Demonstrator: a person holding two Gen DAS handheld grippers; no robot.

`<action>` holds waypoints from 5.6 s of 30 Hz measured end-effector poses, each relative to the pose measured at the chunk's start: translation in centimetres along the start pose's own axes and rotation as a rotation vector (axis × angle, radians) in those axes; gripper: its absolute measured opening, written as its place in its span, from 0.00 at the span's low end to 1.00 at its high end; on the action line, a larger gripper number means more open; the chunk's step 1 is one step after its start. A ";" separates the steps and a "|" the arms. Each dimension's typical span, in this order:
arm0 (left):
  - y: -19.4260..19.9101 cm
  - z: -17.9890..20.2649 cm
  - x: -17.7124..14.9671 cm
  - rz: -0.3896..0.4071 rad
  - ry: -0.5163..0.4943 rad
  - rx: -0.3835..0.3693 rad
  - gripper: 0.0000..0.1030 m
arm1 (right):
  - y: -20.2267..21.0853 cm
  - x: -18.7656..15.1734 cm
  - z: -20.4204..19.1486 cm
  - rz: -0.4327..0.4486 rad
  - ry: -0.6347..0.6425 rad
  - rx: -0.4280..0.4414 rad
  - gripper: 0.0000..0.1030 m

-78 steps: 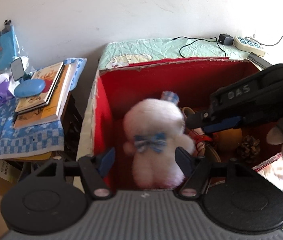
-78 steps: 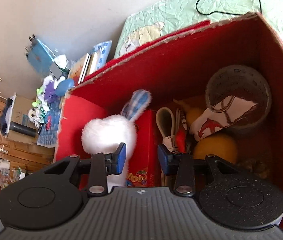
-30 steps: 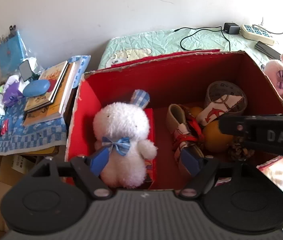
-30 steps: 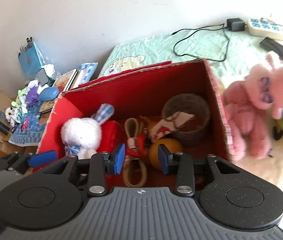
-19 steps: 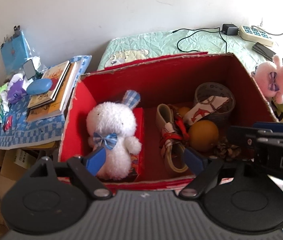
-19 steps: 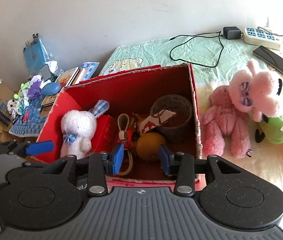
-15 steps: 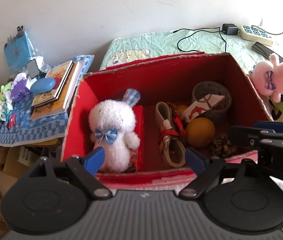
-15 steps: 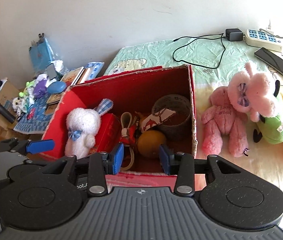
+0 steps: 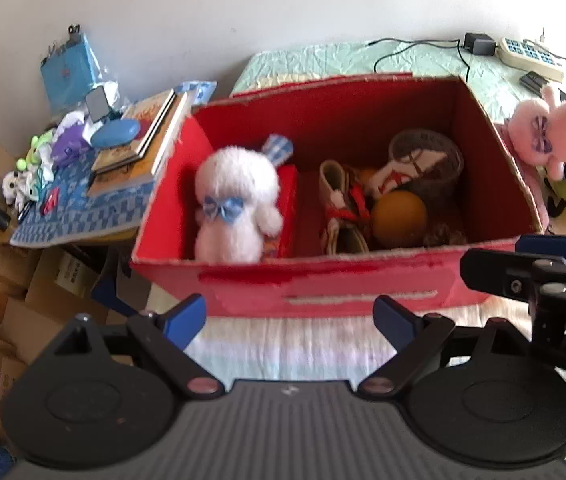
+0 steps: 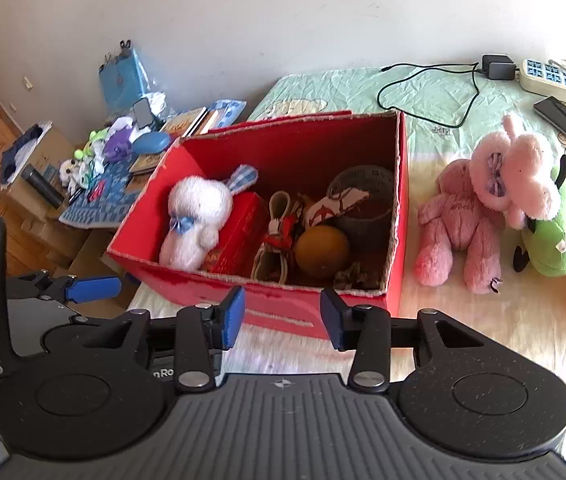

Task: Organize objects
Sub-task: 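Withdraw the right gripper from the box toward the yellow tiger, then grasp the yellow tiger plush with the right gripper, then carry the yellow tiger with the right gripper over the red box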

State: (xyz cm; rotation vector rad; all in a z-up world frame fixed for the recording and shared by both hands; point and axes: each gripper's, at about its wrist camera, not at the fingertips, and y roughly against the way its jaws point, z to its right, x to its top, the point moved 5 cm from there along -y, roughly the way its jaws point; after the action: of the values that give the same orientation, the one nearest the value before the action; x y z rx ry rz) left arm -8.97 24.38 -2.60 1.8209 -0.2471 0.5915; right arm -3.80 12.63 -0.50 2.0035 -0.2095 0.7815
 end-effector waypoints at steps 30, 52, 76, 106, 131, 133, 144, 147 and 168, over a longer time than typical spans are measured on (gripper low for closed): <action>-0.6 13.6 -2.8 -0.135 -0.129 -0.079 0.89 | 3.1 -4.6 11.5 -0.069 -0.129 -0.066 0.46; 1.2 25.4 -1.9 -0.088 -0.322 -0.194 0.93 | 7.5 -7.7 22.0 -0.045 -0.342 -0.148 0.46; 1.2 34.9 6.1 -0.051 -0.165 -0.727 0.97 | 11.2 -6.0 34.9 0.184 -0.753 -0.071 0.47; -5.0 39.1 8.4 -0.113 -0.208 -0.724 0.96 | 2.1 -1.6 38.0 0.126 -0.752 0.136 0.44; 0.6 36.7 4.2 -0.091 -0.229 -0.860 0.82 | 8.9 -6.1 33.3 0.188 -0.695 0.137 0.31; 1.4 36.2 3.8 -0.072 -0.236 -0.858 0.82 | 9.4 -6.3 32.6 0.197 -0.687 0.144 0.31; 5.9 30.2 2.7 0.099 -0.228 -0.828 0.82 | 10.9 -5.4 26.6 0.257 -0.602 0.211 0.31; 6.7 27.5 2.9 0.139 -0.207 -0.821 0.82 | 10.6 -4.5 24.1 0.271 -0.567 0.225 0.31; 6.1 7.9 5.1 0.272 -0.065 -0.763 0.82 | 3.3 1.5 8.1 0.270 -0.408 0.303 0.31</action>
State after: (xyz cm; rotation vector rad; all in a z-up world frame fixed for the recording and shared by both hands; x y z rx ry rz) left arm -5.27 15.64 3.30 1.0730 -0.6728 0.5261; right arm -0.53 4.38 -0.06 2.4460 -0.6416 0.5850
